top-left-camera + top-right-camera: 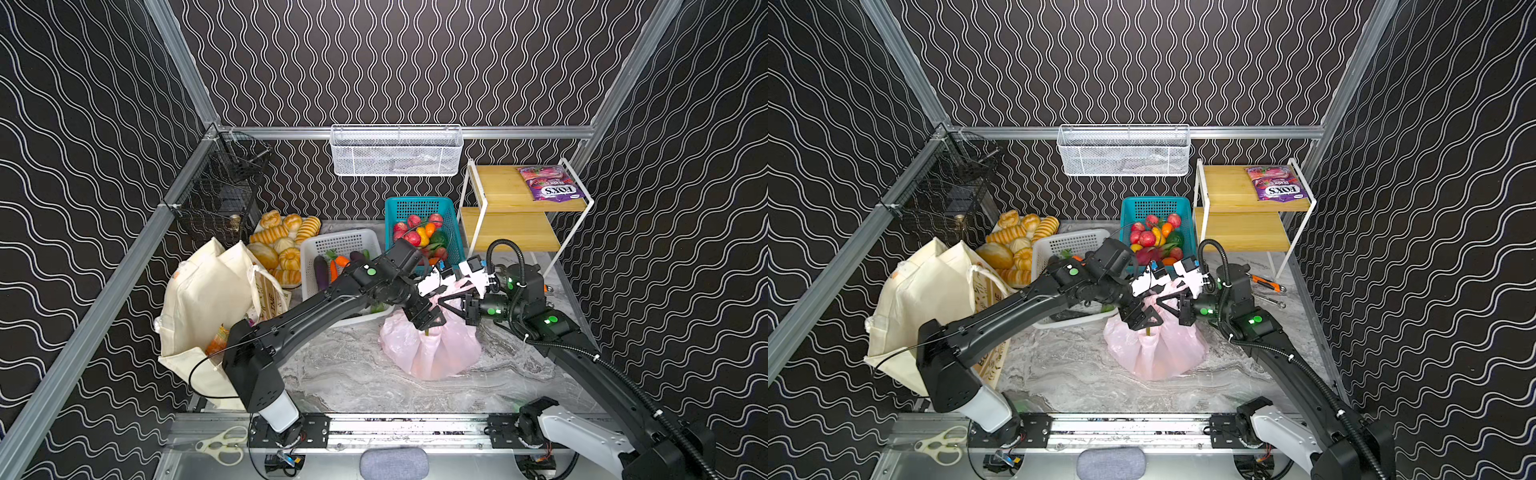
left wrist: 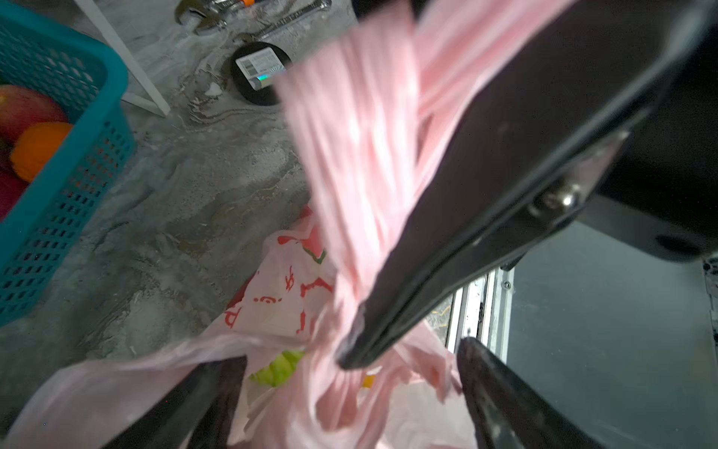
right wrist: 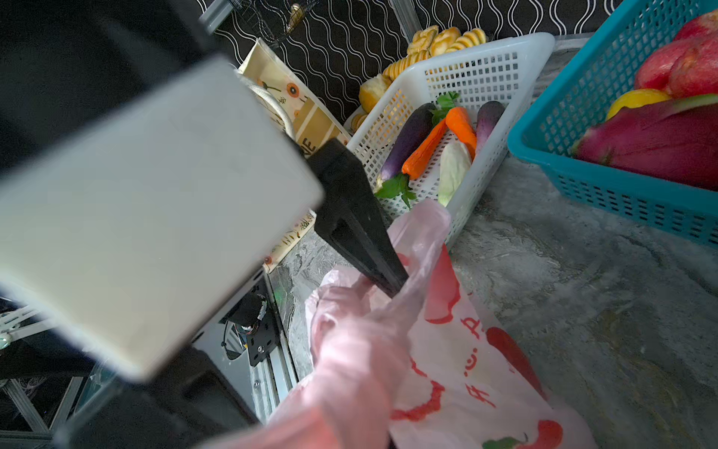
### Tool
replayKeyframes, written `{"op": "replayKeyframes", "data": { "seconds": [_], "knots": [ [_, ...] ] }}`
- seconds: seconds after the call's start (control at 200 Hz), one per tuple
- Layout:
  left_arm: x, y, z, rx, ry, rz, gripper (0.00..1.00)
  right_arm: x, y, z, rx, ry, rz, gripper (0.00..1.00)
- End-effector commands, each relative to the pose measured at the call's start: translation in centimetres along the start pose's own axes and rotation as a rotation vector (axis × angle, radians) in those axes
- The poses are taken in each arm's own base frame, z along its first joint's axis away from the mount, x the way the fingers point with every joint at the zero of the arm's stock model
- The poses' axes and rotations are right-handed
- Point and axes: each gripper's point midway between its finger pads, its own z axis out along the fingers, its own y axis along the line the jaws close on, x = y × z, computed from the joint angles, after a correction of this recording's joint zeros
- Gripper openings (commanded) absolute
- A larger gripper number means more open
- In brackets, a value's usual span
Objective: Place the mixed food into the grocery bags and tie them
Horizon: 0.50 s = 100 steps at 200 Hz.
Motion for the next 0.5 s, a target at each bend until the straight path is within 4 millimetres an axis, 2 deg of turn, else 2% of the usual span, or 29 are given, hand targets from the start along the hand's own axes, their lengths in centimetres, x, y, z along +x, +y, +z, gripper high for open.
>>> {"op": "replayKeyframes", "data": {
  "seconds": [0.0,0.135,0.245,0.365,0.496],
  "knots": [
    [1.7,-1.2,-0.3,0.064,0.066,0.053,0.86,-0.7,0.5,-0.1,-0.02,-0.023,-0.027,0.05],
    [2.7,0.0,-0.2,0.001,0.127,0.076,0.75,-1.0,0.8,-0.1,-0.029,-0.025,-0.026,0.05],
    [1.9,0.0,0.1,0.009,0.107,0.075,0.7,-1.3,1.3,-0.2,-0.049,-0.03,-0.023,0.06],
    [0.5,-0.3,0.3,0.034,0.053,0.065,0.7,-1.3,1.4,-0.3,-0.049,-0.031,-0.019,0.06],
    [0.5,-0.4,0.4,0.04,0.04,0.061,0.68,-1.3,1.4,-0.4,-0.045,-0.034,-0.019,0.07]
  ]
}}
